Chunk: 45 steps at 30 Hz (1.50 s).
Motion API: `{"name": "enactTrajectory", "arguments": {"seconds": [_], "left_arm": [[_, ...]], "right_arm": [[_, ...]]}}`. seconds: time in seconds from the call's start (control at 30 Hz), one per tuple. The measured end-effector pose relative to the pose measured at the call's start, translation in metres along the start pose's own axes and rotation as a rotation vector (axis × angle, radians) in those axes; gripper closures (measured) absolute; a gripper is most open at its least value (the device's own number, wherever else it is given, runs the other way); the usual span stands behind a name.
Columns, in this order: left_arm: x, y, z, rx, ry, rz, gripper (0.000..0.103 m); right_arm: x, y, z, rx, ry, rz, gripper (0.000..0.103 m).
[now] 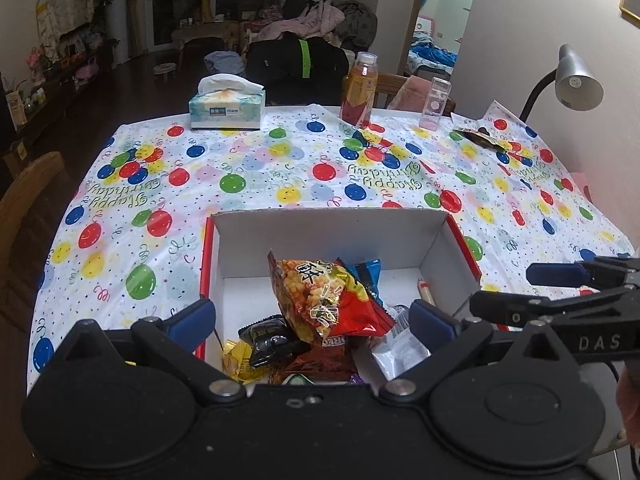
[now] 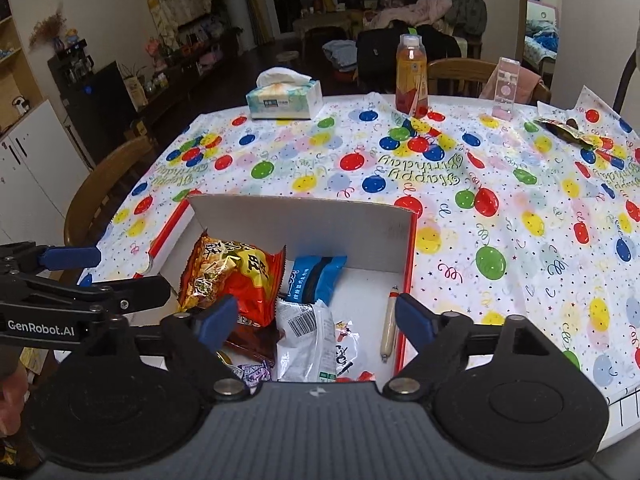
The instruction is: Organize snacks
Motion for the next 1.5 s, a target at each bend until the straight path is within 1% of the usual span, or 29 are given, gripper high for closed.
{"name": "enactTrajectory", "arguments": {"seconds": [0.1, 0.17, 0.2, 0.33, 0.5, 0.6, 0.67, 0.93, 1.0, 1.17, 1.5], "left_arm": [[0.001, 0.005, -0.001, -0.01, 0.006, -0.009, 0.0], [0.001, 0.01, -0.001, -0.016, 0.006, -0.022, 0.0], [0.001, 0.012, -0.002, -0.022, 0.002, -0.024, 0.0], [0.003, 0.016, -0.005, -0.051, -0.017, -0.02, 0.0], [0.002, 0.024, -0.004, -0.071, -0.017, -0.05, 0.0], [0.003, 0.027, -0.005, -0.064, -0.017, -0.062, 0.0], [0.004, 0.029, -0.005, -0.056, -0.01, -0.065, 0.0], [0.005, 0.034, -0.004, -0.069, 0.002, -0.082, 0.0], [0.006, 0.036, -0.003, -0.07, 0.007, -0.083, 0.0], [0.007, 0.038, 0.0, -0.064, 0.03, -0.088, 0.0], [0.008, 0.048, -0.004, -0.085, 0.02, -0.115, 0.0]], "right_arm": [[0.004, 0.004, -0.001, 0.021, -0.036, -0.018, 0.007], [0.007, 0.005, -0.004, 0.02, -0.072, -0.018, 0.001], [0.008, 0.006, -0.005, 0.02, -0.083, -0.016, 0.001], [0.012, 0.011, -0.004, 0.02, -0.088, -0.023, 0.001], [0.015, 0.021, 0.005, 0.012, -0.068, -0.041, 0.001], [0.015, 0.027, 0.008, 0.029, -0.059, -0.07, 0.001], [0.014, 0.03, 0.006, 0.016, -0.075, -0.083, 0.001], [0.018, 0.031, 0.004, 0.023, -0.098, -0.069, 0.001], [0.018, 0.032, 0.005, 0.009, -0.103, -0.076, 0.001], [0.018, 0.035, 0.005, 0.006, -0.097, -0.086, 0.001], [0.016, 0.043, 0.006, -0.01, -0.074, -0.116, 0.001]]}}
Point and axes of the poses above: each gripper's, at about its wrist camera, not at the fingertips, and y roughly against the way its jaws point, z to its left, x to its underside, the point moved 5 cm from there along -y, roughly the way its jaws point, and after that the axes turned 6 degrees about -z, right-handed, at the moved point
